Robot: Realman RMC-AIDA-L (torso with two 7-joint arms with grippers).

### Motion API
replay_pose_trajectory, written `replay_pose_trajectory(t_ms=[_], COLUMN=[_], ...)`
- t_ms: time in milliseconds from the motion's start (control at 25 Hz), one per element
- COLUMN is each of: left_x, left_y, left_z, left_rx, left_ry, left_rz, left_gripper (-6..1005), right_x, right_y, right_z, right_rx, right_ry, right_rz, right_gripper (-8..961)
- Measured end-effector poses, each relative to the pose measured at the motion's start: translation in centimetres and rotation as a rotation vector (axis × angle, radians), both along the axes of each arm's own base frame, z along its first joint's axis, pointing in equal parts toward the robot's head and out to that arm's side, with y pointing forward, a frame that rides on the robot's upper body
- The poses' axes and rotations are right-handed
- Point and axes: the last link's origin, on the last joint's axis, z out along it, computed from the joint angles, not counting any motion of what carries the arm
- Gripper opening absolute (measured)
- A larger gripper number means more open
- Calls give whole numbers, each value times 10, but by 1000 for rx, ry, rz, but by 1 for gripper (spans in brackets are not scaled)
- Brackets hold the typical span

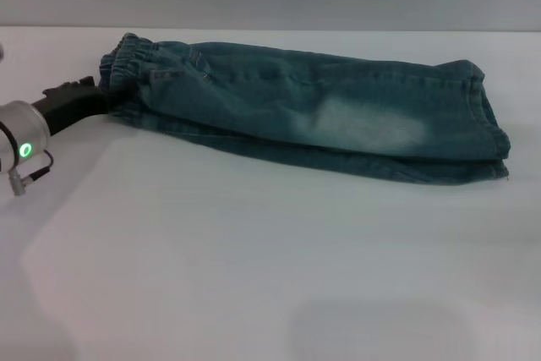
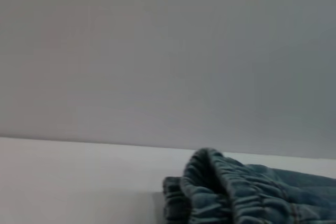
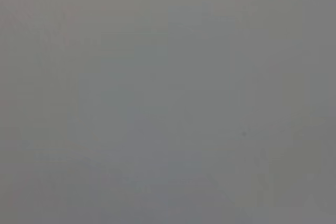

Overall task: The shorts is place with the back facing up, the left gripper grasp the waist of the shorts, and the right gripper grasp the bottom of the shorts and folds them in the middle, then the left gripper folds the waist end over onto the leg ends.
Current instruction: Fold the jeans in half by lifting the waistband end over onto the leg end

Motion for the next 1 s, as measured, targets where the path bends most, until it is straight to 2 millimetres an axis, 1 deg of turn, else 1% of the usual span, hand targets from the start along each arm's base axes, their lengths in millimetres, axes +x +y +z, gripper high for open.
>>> replay_pose_trajectory(t_ms=[240, 880, 1000], left_x=[7, 7, 6], left_y=[2, -3, -3], left_z=[-10, -16, -18], left_rx=[-25, -36, -36], left_ry=[11, 26, 32], left_rz=[-20, -41, -47], left_gripper=[812, 795, 704], right_x=[0, 1, 2], right_y=[0, 0, -1], right_z=[0, 0, -2], right_rx=[-2, 3, -1], right_ry=[6, 11, 17], right_rz=[-1, -7, -11], right_gripper=[567, 567, 567])
